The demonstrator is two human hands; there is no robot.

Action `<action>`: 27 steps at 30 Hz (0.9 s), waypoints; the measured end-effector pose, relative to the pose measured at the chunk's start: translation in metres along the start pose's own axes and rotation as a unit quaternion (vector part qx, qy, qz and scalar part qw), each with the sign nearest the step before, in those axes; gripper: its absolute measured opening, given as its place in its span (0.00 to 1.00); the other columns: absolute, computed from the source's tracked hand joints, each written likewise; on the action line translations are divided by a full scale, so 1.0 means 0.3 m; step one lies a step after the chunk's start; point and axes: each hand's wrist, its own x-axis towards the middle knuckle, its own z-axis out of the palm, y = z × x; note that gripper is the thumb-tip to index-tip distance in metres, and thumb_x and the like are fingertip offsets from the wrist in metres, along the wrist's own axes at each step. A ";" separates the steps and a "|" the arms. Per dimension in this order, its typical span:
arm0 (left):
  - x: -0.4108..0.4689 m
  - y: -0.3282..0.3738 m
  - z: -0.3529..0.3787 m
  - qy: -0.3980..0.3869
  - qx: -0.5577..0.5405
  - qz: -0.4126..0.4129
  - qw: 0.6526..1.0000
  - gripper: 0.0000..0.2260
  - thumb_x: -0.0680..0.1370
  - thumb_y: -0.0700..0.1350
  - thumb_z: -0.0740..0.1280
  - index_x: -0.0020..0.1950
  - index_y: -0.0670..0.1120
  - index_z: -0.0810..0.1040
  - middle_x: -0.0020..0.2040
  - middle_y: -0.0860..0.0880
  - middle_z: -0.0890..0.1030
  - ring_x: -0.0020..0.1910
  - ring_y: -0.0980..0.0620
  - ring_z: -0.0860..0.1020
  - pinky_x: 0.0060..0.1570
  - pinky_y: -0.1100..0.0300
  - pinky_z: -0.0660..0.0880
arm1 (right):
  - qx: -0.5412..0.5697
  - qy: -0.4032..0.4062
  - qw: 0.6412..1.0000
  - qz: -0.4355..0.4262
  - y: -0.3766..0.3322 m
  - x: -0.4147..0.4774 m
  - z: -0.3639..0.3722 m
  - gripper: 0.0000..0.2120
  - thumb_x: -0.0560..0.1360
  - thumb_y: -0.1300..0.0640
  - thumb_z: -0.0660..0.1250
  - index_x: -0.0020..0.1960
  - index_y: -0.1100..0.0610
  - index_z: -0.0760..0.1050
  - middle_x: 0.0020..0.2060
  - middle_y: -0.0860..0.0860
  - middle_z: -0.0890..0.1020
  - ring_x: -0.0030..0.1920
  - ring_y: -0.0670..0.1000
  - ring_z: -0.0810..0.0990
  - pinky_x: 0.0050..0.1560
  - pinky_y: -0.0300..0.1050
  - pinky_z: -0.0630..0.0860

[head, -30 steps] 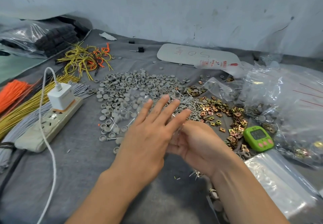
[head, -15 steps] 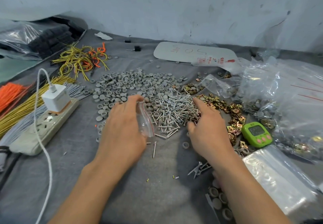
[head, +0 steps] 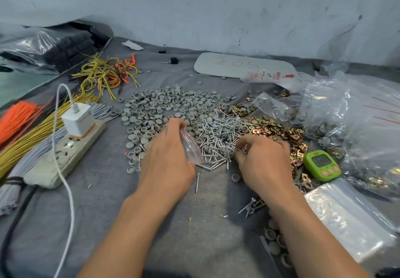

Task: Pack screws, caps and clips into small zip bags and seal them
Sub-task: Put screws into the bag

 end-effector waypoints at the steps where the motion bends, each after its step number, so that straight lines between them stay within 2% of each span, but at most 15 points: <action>1: 0.002 0.002 0.002 -0.002 0.004 0.001 1.000 0.31 0.69 0.39 0.75 0.59 0.61 0.61 0.47 0.58 0.71 0.44 0.51 0.71 0.43 0.54 0.67 | 0.002 0.012 1.000 0.005 -0.003 -0.003 -0.008 0.06 0.78 0.53 0.70 0.48 0.41 0.80 0.31 0.41 0.78 0.40 0.47 0.73 0.65 0.50 0.58; 3: 0.005 0.003 0.008 -0.006 0.009 0.005 1.000 0.32 0.68 0.38 0.76 0.59 0.61 0.61 0.47 0.59 0.70 0.44 0.53 0.71 0.44 0.56 0.67 | 0.019 0.027 0.999 0.026 -0.005 -0.007 -0.025 0.07 0.79 0.52 0.70 0.48 0.41 0.84 0.31 0.40 0.79 0.41 0.49 0.77 0.69 0.54 0.65; 5: 0.007 0.002 0.011 -0.010 0.012 0.010 1.000 0.32 0.68 0.38 0.75 0.61 0.60 0.63 0.48 0.60 0.70 0.45 0.54 0.71 0.45 0.57 0.67 | 0.066 0.029 0.996 0.049 0.001 -0.005 -0.038 0.08 0.79 0.55 0.71 0.46 0.44 0.86 0.30 0.39 0.78 0.38 0.49 0.80 0.65 0.56 0.74; 7: 0.007 0.001 0.012 -0.013 0.021 0.016 1.000 0.30 0.68 0.38 0.75 0.61 0.60 0.64 0.49 0.60 0.70 0.45 0.54 0.70 0.45 0.57 0.66 | 0.106 0.029 0.992 0.067 0.007 -0.004 -0.040 0.07 0.78 0.56 0.72 0.46 0.46 0.87 0.29 0.36 0.76 0.32 0.45 0.80 0.52 0.52 0.81; 8: 0.006 0.002 0.012 -0.015 0.027 0.020 0.999 0.30 0.68 0.38 0.75 0.60 0.60 0.65 0.50 0.60 0.70 0.46 0.54 0.70 0.44 0.57 0.65 | 0.129 0.034 0.988 0.076 0.009 -0.001 -0.039 0.07 0.78 0.56 0.72 0.46 0.47 0.87 0.29 0.35 0.75 0.27 0.42 0.78 0.42 0.46 0.81; 9: 0.005 0.003 0.012 -0.017 0.033 0.026 0.999 0.29 0.67 0.39 0.75 0.60 0.60 0.65 0.50 0.60 0.70 0.46 0.55 0.69 0.44 0.58 0.64 | 0.156 0.043 0.984 0.080 0.010 0.000 -0.037 0.06 0.78 0.56 0.73 0.45 0.47 0.86 0.28 0.36 0.76 0.23 0.42 0.76 0.31 0.40 0.77; 10: 0.004 0.004 0.012 -0.017 0.038 0.033 0.999 0.29 0.67 0.39 0.75 0.60 0.60 0.66 0.50 0.61 0.70 0.46 0.56 0.69 0.43 0.59 0.63 | 0.186 0.052 0.978 0.079 0.010 0.000 -0.036 0.06 0.78 0.56 0.73 0.45 0.46 0.85 0.28 0.38 0.78 0.21 0.41 0.75 0.26 0.35 0.71; 11: 0.002 0.007 0.013 -0.019 0.041 0.039 0.998 0.30 0.67 0.39 0.76 0.60 0.59 0.67 0.50 0.61 0.70 0.47 0.56 0.69 0.44 0.61 0.63 | 0.211 0.059 0.973 0.069 0.009 -0.003 -0.035 0.07 0.79 0.55 0.72 0.44 0.45 0.84 0.29 0.41 0.81 0.22 0.40 0.75 0.25 0.33 0.68; 12: 0.001 0.010 0.014 -0.022 0.042 0.043 0.998 0.30 0.67 0.38 0.76 0.61 0.59 0.68 0.51 0.61 0.70 0.48 0.56 0.69 0.45 0.61 0.63 | 0.234 0.060 0.969 0.051 0.005 -0.006 -0.035 0.07 0.79 0.55 0.72 0.44 0.44 0.84 0.31 0.42 0.83 0.25 0.39 0.77 0.27 0.34 0.69; 15: 0.002 0.021 0.013 -0.035 0.031 0.040 0.998 0.29 0.69 0.39 0.75 0.63 0.59 0.69 0.55 0.59 0.74 0.52 0.54 0.72 0.50 0.61 0.65 | 0.278 0.023 0.960 -0.021 -0.025 -0.037 -0.033 0.09 0.78 0.54 0.73 0.41 0.42 0.83 0.34 0.36 0.84 0.35 0.39 0.82 0.34 0.39 0.79; 17: 0.004 0.032 0.009 -0.045 0.016 0.044 0.998 0.29 0.69 0.41 0.76 0.64 0.60 0.69 0.56 0.58 0.77 0.55 0.52 0.74 0.51 0.60 0.67 | 0.283 -0.012 0.958 -0.055 -0.050 -0.058 -0.022 0.08 0.75 0.56 0.75 0.40 0.44 0.85 0.33 0.36 0.84 0.34 0.39 0.82 0.32 0.33 0.76; 19: 0.005 0.048 0.001 -0.063 -0.005 0.040 0.997 0.28 0.69 0.42 0.76 0.63 0.62 0.69 0.56 0.57 0.78 0.55 0.51 0.76 0.50 0.58 0.70 | 0.312 -0.048 0.946 -0.076 -0.072 -0.067 -0.010 0.08 0.73 0.61 0.77 0.41 0.48 0.87 0.31 0.39 0.84 0.32 0.40 0.82 0.32 0.30 0.73; 21: 0.005 0.059 -0.008 -0.092 -0.037 0.024 0.995 0.28 0.68 0.41 0.74 0.61 0.64 0.69 0.54 0.57 0.79 0.51 0.51 0.76 0.48 0.55 0.73 | 0.353 -0.078 0.928 -0.091 -0.093 -0.069 -0.006 0.09 0.71 0.65 0.76 0.43 0.51 0.89 0.33 0.43 0.86 0.34 0.41 0.84 0.36 0.35 0.77; 23: 0.004 0.063 -0.017 -0.111 -0.064 0.012 0.992 0.28 0.68 0.40 0.73 0.59 0.65 0.69 0.51 0.58 0.81 0.47 0.52 0.77 0.46 0.56 0.74 | 0.363 -0.091 0.919 -0.120 -0.111 -0.067 -0.001 0.10 0.71 0.68 0.74 0.44 0.54 0.89 0.34 0.46 0.86 0.36 0.45 0.85 0.40 0.43 0.82; 27: 0.004 0.060 -0.029 -0.116 -0.080 0.019 0.990 0.25 0.68 0.39 0.74 0.55 0.63 0.71 0.45 0.58 0.81 0.43 0.54 0.78 0.41 0.57 0.75 | 0.345 -0.098 0.912 -0.200 -0.127 -0.055 0.013 0.12 0.70 0.71 0.67 0.40 0.56 0.84 0.32 0.50 0.82 0.36 0.53 0.81 0.38 0.49 0.79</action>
